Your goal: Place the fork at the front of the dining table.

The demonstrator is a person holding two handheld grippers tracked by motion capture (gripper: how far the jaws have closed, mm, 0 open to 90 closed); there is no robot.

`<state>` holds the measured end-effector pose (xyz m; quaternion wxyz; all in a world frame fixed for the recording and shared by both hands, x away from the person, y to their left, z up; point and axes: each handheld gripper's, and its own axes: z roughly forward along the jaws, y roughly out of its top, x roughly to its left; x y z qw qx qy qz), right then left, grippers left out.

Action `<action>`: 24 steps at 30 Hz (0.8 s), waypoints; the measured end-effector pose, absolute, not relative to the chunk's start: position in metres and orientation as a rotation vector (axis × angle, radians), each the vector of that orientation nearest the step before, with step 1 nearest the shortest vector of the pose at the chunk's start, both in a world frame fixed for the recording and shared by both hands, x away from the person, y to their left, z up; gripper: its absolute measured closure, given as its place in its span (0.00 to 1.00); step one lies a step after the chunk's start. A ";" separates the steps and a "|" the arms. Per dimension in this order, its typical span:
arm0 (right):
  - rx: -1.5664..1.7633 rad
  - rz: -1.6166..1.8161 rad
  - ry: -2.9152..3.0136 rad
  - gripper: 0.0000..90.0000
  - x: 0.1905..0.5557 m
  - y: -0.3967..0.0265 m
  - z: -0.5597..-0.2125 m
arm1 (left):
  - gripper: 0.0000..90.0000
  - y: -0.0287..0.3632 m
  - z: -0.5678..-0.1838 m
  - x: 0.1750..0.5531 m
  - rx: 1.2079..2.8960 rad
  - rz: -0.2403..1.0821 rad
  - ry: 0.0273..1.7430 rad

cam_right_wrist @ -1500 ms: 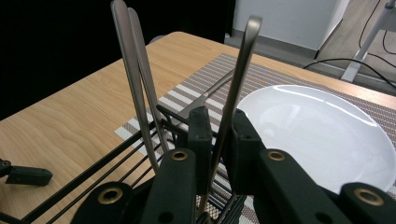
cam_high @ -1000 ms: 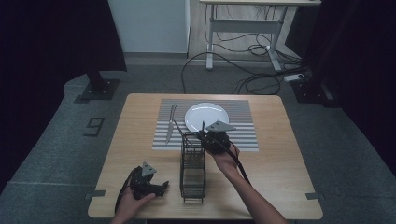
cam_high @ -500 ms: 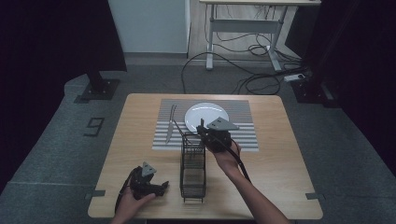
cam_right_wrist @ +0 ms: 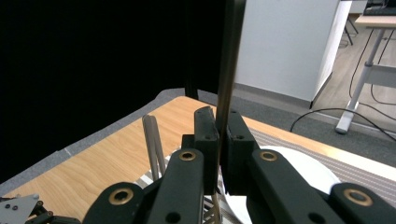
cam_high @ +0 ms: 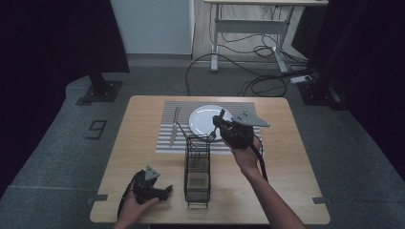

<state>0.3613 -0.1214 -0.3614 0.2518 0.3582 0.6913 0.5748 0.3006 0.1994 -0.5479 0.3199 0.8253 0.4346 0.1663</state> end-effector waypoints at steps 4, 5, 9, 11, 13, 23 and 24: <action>0.976 1.577 1.844 0.95 0.358 -0.133 -0.352 | 0.06 0.199 -0.548 0.301 2.169 0.437 1.143; 0.976 1.577 1.844 0.95 0.358 -0.133 -0.352 | 0.06 0.199 -0.548 0.301 2.169 0.437 1.143; 0.983 1.578 1.816 0.95 0.358 -0.143 -0.347 | 0.06 0.199 -0.548 0.301 2.169 0.436 1.143; 0.984 1.569 1.806 0.95 0.358 -0.148 -0.345 | 0.06 0.199 -0.548 0.301 2.169 0.435 1.143; 0.986 1.565 1.805 0.95 0.358 -0.150 -0.344 | 0.06 0.199 -0.548 0.301 2.169 0.437 1.142; 1.039 1.519 1.794 0.95 0.366 -0.165 -0.358 | 0.06 0.199 -0.548 0.301 2.169 0.437 1.142; 1.045 1.516 1.794 0.95 0.367 -0.166 -0.360 | 0.06 0.199 -0.548 0.301 2.169 0.437 1.142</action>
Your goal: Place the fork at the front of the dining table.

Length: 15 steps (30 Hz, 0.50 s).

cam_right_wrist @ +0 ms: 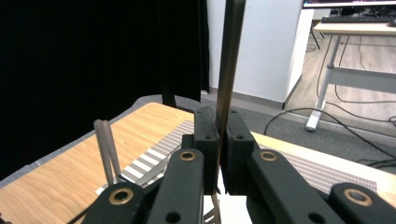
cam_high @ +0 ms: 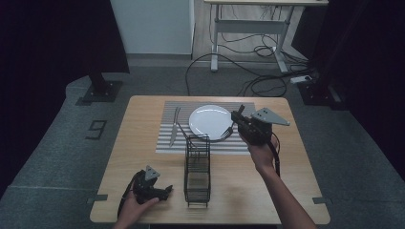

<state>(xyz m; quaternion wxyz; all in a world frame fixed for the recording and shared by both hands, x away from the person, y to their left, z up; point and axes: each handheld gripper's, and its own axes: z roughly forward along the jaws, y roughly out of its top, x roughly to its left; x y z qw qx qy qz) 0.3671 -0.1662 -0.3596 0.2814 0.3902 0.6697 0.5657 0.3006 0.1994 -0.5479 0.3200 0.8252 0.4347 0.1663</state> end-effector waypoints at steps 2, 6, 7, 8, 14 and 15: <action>1.052 1.512 1.793 0.95 0.368 -0.167 -0.361 | 0.06 0.199 -0.548 0.301 2.169 0.438 1.142; 1.079 1.492 1.796 0.95 0.373 -0.173 -0.368 | 0.06 0.199 -0.548 0.301 2.169 0.438 1.143; 1.086 1.486 1.796 0.95 0.374 -0.174 -0.370 | 0.06 0.199 -0.548 0.301 2.169 0.437 1.143; 1.094 1.479 1.795 0.95 0.375 -0.176 -0.372 | 0.06 0.199 -0.548 0.301 2.169 0.438 1.143; 1.162 1.415 1.799 0.95 0.388 -0.189 -0.390 | 0.06 0.199 -0.548 0.301 2.169 0.438 1.142; 1.174 1.405 1.801 0.95 0.390 -0.191 -0.394 | 0.06 0.199 -0.548 0.301 2.171 0.437 1.141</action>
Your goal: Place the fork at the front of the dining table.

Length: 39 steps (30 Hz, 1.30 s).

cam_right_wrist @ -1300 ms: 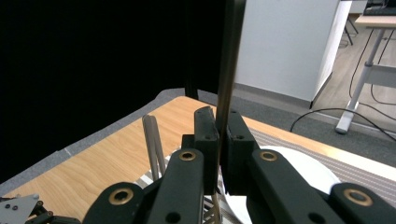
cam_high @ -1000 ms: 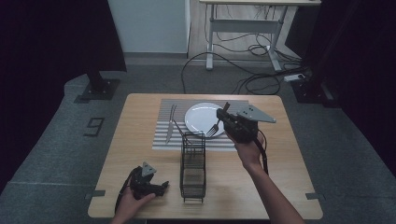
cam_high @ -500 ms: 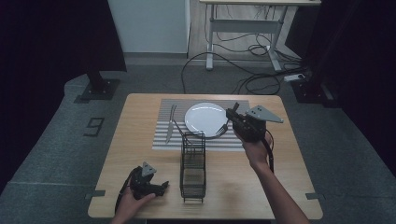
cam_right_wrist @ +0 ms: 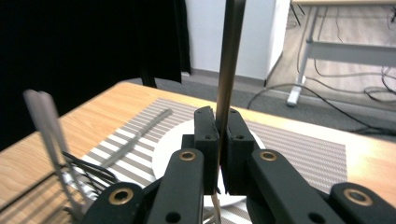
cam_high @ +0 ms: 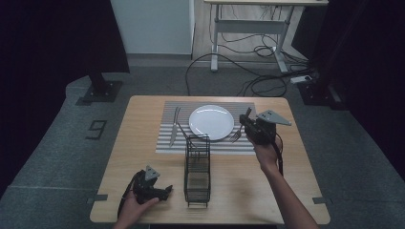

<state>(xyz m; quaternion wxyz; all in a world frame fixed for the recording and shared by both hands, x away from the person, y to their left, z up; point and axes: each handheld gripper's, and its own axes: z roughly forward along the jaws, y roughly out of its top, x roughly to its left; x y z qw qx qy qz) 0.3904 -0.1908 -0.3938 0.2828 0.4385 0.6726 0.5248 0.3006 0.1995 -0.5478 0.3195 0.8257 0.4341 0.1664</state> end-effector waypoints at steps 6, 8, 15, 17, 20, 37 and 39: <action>1.250 1.330 1.807 0.95 0.403 -0.204 -0.416 | 0.06 0.199 -0.548 0.301 2.168 0.437 1.143; 1.271 1.308 1.806 0.95 0.407 -0.207 -0.422 | 0.06 0.199 -0.548 0.301 2.169 0.437 1.142; 1.306 1.240 1.814 0.95 0.413 -0.213 -0.441 | 0.06 0.199 -0.548 0.301 2.169 0.437 1.143; 1.311 1.206 1.818 0.95 0.416 -0.214 -0.449 | 0.06 0.199 -0.548 0.301 2.169 0.437 1.143; 1.319 1.185 1.823 0.95 0.418 -0.214 -0.453 | 0.06 0.199 -0.548 0.301 2.169 0.437 1.143; 1.334 1.122 1.793 0.95 0.437 -0.201 -0.469 | 0.06 0.199 -0.548 0.301 2.169 0.437 1.143; 1.333 1.123 1.789 0.95 0.440 -0.200 -0.470 | 0.06 0.199 -0.548 0.301 2.169 0.437 1.143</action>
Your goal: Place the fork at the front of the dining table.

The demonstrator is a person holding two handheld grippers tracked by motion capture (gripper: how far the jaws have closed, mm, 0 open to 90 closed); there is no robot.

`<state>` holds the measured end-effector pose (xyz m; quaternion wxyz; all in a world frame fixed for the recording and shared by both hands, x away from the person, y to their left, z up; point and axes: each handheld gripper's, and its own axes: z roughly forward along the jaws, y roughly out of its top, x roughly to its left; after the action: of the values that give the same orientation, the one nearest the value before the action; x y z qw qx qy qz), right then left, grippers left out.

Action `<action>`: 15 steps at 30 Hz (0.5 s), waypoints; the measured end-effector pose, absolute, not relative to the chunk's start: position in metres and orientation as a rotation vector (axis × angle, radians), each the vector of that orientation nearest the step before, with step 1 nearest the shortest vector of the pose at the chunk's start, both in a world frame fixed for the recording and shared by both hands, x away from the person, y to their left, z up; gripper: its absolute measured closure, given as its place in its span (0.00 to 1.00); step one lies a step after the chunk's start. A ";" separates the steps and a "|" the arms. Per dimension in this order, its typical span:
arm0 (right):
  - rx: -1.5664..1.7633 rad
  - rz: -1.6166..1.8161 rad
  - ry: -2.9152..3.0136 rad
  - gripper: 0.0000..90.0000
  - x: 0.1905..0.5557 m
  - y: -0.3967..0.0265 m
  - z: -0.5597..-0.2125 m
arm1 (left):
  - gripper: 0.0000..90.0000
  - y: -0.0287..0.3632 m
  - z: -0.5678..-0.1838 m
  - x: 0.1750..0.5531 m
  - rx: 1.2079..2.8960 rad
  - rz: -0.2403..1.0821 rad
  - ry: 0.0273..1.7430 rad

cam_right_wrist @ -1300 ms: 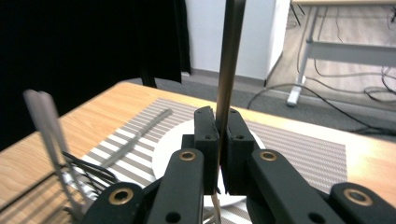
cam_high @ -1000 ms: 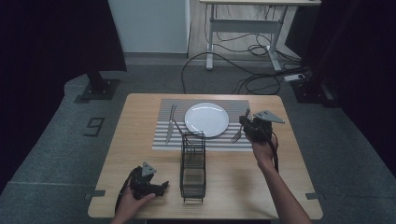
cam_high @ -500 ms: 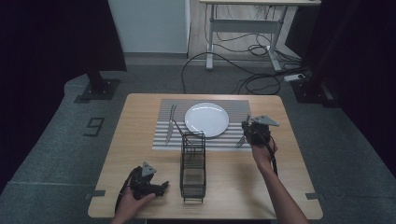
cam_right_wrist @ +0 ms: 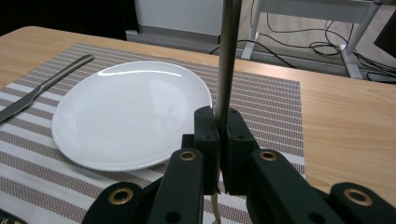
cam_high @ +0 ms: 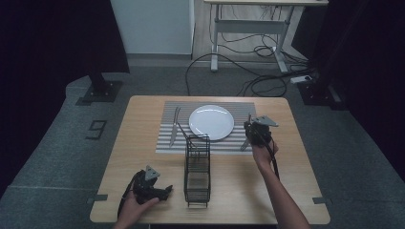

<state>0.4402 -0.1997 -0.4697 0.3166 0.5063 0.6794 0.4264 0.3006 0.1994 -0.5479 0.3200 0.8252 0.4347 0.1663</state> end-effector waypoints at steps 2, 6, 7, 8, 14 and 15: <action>1.339 1.126 1.781 0.95 0.443 -0.200 -0.470 | 0.06 0.199 -0.548 0.301 2.169 0.437 1.143; 1.363 1.133 1.764 0.95 0.449 -0.200 -0.472 | 0.06 0.199 -0.548 0.301 2.169 0.437 1.143; 1.363 1.133 1.764 0.95 0.449 -0.200 -0.472 | 0.06 0.199 -0.548 0.301 2.169 0.437 1.143; 1.367 1.132 1.762 0.95 0.451 -0.200 -0.472 | 0.06 0.199 -0.548 0.301 2.169 0.437 1.142; 1.390 1.124 1.759 0.95 0.460 -0.198 -0.473 | 0.06 0.199 -0.548 0.301 2.169 0.437 1.142; 1.394 1.122 1.759 0.95 0.462 -0.198 -0.474 | 0.06 0.199 -0.548 0.301 2.169 0.437 1.143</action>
<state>0.4622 -0.1978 -0.4735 0.3109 0.5278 0.6664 0.4250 0.3006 0.1994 -0.5479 0.3200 0.8251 0.4348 0.1663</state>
